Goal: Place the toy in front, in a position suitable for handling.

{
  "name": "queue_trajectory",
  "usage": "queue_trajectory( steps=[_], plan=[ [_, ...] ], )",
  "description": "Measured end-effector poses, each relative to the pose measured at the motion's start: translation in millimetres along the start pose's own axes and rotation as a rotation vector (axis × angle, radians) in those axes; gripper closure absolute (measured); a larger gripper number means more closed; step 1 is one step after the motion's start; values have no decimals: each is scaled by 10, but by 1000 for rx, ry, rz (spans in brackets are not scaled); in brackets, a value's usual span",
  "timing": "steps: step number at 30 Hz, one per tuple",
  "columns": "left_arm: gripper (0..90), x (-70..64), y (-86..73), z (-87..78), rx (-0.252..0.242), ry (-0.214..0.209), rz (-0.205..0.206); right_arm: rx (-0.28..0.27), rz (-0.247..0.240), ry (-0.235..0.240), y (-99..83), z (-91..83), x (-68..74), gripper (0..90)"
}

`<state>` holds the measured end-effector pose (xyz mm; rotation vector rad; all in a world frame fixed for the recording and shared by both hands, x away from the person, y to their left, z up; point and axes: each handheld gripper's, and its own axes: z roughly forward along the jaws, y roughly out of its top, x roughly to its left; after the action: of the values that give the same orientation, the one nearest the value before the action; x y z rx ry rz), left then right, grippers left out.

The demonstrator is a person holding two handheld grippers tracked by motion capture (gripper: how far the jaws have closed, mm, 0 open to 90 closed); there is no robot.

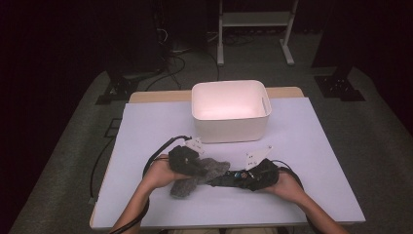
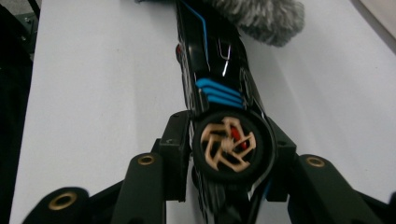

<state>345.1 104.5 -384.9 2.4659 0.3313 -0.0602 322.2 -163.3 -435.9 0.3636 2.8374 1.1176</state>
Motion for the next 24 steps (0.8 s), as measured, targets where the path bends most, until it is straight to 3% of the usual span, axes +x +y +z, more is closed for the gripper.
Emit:
queue_trajectory(
  steps=[7, 11, 15, 19, 22, 24],
  plan=[
    [825, -45, 62, 84, -18, -38, 16, 49, -16, -6, -40, -106, 21, 615],
    [826, -49, 89, 76, -25, -17, 23, 55, -12, -3, -103, -165, 9, 628],
    [826, -28, 66, 25, -16, -7, 10, 47, 1, -2, -153, -173, 0, 635],
    [825, 9, -17, 24, 26, 22, -6, 57, -2, -8, -164, -176, 8, 639],
    [825, 59, -108, 69, 21, 10, -42, 64, -6, -14, -150, -174, 19, 636],
    [825, 65, -120, 106, -2, -17, -44, 67, -16, -15, -131, -165, 21, 623]
  ],
)
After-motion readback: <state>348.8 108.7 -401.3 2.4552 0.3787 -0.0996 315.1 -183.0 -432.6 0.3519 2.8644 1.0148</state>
